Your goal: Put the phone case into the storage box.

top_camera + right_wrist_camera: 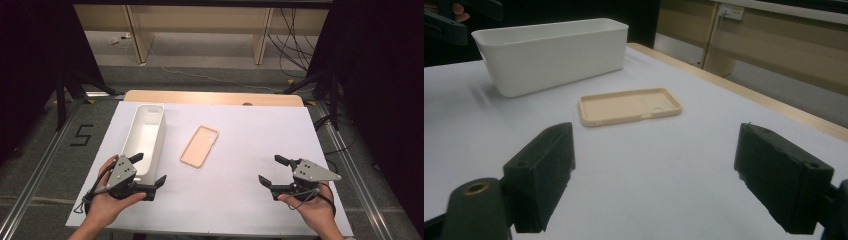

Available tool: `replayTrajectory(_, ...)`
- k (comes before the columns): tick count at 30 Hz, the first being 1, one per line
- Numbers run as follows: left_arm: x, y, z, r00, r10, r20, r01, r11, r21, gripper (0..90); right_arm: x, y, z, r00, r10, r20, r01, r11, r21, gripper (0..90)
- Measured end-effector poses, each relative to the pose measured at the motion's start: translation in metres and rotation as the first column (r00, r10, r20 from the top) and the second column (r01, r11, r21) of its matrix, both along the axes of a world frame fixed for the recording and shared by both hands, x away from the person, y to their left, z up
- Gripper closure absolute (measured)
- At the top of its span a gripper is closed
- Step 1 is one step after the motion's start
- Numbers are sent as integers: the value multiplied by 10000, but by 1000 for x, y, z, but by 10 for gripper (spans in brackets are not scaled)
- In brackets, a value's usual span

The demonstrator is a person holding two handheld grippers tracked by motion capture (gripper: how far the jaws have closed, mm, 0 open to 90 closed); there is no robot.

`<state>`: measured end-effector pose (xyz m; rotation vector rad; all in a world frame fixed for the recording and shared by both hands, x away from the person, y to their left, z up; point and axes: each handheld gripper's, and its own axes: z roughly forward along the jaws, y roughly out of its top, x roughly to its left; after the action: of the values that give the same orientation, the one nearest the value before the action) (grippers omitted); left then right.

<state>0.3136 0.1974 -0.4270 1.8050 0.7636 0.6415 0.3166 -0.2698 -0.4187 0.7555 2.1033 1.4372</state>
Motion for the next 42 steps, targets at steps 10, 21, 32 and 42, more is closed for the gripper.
replayTrajectory(10,-3,-4,3,9996,229,177,-231,9996,138,159,2,3,-2,9999,154,49,-156,9994,296,171)
replayTrajectory(21,15,-40,10,9947,247,-1001,-99,9893,1454,899,-2,2,0,9999,-126,98,125,9998,122,172)
replayTrajectory(32,58,-79,-8,9697,359,-2415,193,9748,2224,900,-2,2,0,9999,-72,111,71,9999,139,176)
replayTrajectory(42,87,-111,-24,9573,832,-2767,-54,9626,2708,900,-1,2,-1,9999,42,93,-44,9998,186,179)
